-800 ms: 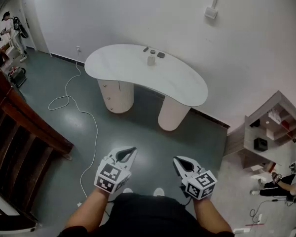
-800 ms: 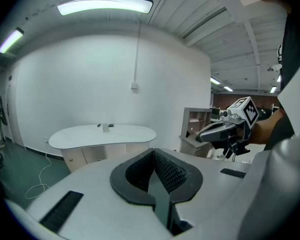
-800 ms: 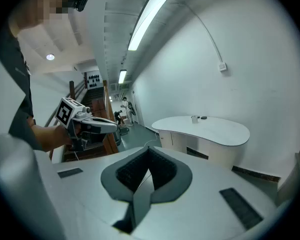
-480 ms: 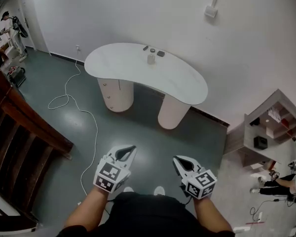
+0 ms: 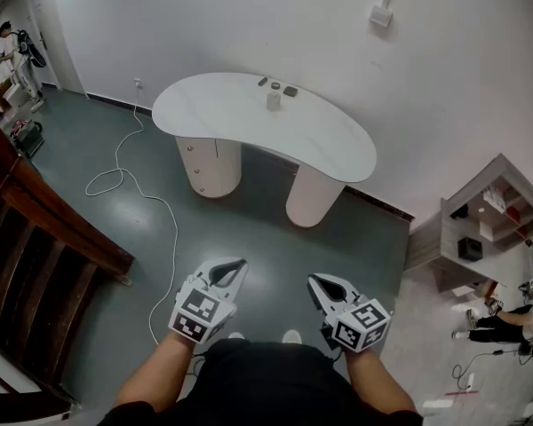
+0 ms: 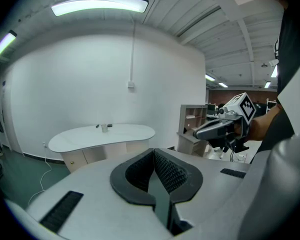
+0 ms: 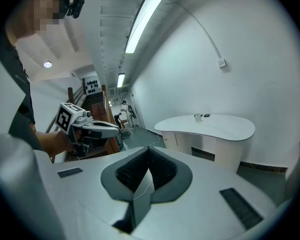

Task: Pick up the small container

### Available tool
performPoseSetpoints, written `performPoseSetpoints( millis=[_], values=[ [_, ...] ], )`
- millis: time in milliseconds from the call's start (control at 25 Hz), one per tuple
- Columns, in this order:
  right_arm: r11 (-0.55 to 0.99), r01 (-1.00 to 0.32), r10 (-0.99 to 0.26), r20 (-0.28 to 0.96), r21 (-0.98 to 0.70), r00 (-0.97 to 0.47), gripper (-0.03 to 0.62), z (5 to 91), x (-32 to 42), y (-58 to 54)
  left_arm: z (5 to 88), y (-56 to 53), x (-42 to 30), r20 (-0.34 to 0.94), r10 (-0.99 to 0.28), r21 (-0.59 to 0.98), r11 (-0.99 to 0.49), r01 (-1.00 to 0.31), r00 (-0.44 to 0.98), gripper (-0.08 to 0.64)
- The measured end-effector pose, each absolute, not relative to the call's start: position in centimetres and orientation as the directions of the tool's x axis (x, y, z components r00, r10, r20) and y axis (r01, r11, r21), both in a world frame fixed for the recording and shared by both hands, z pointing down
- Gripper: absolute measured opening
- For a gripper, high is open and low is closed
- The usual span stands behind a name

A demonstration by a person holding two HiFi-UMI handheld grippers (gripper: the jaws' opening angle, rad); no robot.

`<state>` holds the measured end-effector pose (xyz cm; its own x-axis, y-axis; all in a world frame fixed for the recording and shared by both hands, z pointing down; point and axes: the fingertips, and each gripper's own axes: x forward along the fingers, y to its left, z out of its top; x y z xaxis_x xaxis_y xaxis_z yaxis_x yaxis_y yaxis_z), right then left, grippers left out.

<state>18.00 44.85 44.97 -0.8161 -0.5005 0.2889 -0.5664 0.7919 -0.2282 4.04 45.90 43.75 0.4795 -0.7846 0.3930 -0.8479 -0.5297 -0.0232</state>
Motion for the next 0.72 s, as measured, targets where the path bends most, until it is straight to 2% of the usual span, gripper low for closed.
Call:
performPoseSetpoints(
  millis=[720],
  values=[
    [0.778,-0.591,-0.521,0.308,-0.212,-0.796,-0.006,45.7,11.4,45.9,45.5,47.0,-1.6,0.406,-0.755,0.002,-0.563,-0.827,0.515,0.016]
  ],
)
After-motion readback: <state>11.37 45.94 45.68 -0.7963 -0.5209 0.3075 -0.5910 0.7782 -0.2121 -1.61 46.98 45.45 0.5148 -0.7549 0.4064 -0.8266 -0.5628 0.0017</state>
